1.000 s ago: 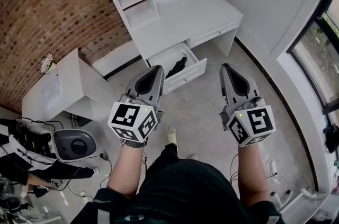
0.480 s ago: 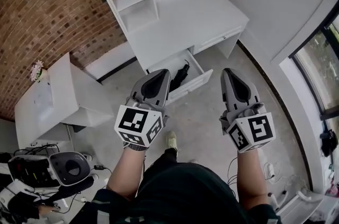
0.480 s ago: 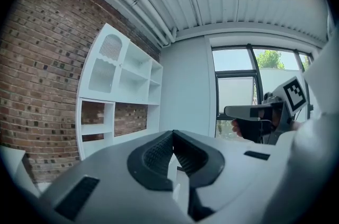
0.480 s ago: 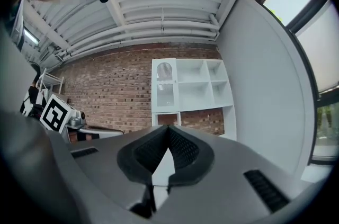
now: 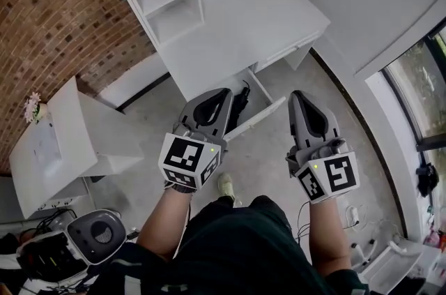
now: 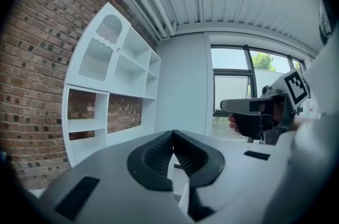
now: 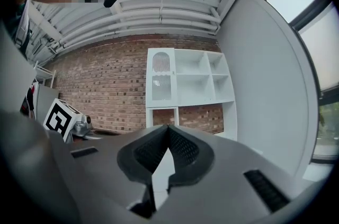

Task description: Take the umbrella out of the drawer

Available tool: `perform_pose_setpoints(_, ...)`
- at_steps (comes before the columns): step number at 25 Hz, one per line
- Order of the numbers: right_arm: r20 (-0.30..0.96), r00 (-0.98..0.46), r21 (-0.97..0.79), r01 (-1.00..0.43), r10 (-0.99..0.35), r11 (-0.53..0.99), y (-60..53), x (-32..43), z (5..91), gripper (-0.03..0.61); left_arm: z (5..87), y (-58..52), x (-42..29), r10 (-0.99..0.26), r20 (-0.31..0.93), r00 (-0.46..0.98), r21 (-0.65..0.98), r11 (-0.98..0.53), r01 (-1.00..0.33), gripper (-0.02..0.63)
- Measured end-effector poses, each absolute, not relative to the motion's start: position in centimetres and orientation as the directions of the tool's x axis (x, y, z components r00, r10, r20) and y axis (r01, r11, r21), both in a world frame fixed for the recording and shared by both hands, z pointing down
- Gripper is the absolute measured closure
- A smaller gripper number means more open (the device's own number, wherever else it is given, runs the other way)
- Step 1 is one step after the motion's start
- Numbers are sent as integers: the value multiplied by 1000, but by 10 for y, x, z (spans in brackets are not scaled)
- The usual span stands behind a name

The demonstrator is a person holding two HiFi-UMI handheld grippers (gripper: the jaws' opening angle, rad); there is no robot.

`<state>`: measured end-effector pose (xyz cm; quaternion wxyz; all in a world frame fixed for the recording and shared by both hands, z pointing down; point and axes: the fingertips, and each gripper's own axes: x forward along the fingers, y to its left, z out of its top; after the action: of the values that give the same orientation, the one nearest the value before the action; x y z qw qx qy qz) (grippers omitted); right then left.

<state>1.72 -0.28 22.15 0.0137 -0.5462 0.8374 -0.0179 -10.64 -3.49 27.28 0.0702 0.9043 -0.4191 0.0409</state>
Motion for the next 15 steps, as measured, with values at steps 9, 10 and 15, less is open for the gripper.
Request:
perform_pose_setpoints(9, 17, -374, -69, -926, -927, 372, -39, 25, 256, 575, 325, -74, -92, -701, 190, 687, 115, -679, -725, 607)
perform_pose_setpoints(10, 21, -375, -72, -925, -927, 372, -43, 28, 263, 575, 333, -77, -87, -698, 198, 688, 113, -681, -723, 607)
perform_pose_setpoints(15, 40, -393, -77, -918, -919, 389, -69, 38, 300, 575, 377, -96, -69, -687, 240, 686, 101, -685, -722, 607)
